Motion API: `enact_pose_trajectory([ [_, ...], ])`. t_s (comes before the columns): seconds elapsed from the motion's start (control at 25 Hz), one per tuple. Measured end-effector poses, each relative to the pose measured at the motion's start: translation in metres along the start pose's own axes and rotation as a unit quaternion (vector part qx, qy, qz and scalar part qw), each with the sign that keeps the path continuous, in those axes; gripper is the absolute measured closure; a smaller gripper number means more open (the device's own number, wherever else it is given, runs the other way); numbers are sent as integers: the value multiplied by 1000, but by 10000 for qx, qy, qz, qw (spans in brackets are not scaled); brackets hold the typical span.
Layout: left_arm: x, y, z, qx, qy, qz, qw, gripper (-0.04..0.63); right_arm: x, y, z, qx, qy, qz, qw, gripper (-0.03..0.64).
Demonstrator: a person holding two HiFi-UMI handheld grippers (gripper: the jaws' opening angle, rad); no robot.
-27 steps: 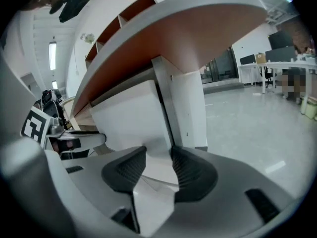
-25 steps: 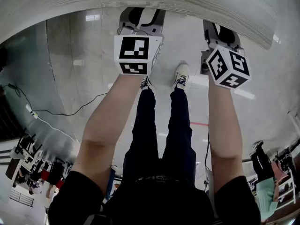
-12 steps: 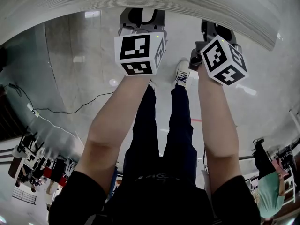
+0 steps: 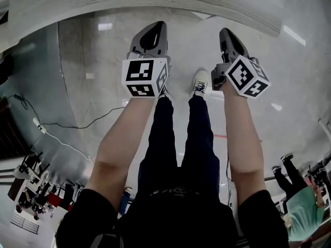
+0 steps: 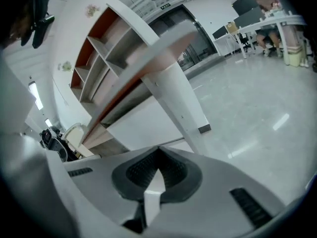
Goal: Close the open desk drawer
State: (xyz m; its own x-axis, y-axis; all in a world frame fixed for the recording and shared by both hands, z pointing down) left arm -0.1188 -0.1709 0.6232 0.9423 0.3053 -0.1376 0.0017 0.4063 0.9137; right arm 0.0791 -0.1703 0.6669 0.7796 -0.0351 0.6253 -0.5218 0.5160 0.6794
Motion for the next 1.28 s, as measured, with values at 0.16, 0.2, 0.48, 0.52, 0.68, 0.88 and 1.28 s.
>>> enact_pose_trajectory([
  [0.16,45,-24,-48,-23,309,-401,9987,584,-32,-31,-46,-77,-391,-199,9990,600],
  [0.2,63,-38,-60,-20,428,-499,9978,584,-42,-46,-61,-143,-499,-255,9983,600],
  [0.48,118,-112,-121,262,1373,-723,9875,584,-128,-104,-119,-180,-1429,-783,9865,600],
  [0.52,119,-121,-129,315,1466,-752,9858,584,-141,-109,-127,-167,-1545,-879,9839,600],
  [0.68,118,-161,-162,479,1744,-1112,9772,584,-190,-130,-164,-54,-1852,-1070,9768,600],
  [0.88,116,-202,-202,660,2165,-1098,9678,584,-243,-148,-201,151,-2286,-1133,9668,600],
  [1.28,130,-246,-240,894,2953,-882,9471,584,-299,-162,-260,267,-3000,-1367,9437,600],
])
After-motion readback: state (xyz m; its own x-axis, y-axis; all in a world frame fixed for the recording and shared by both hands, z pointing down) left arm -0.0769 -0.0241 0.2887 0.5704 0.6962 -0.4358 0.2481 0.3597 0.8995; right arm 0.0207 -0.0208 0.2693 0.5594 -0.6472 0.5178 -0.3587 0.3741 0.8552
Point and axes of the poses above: the fingertips, and each gripper's own axes: z forward along the fingers, x to its right, y out of its underside, the point moved 3 cm from there along -z, backward along the fingers, and after that the axes turned 12 degrees about x, right-handed, at the moved point
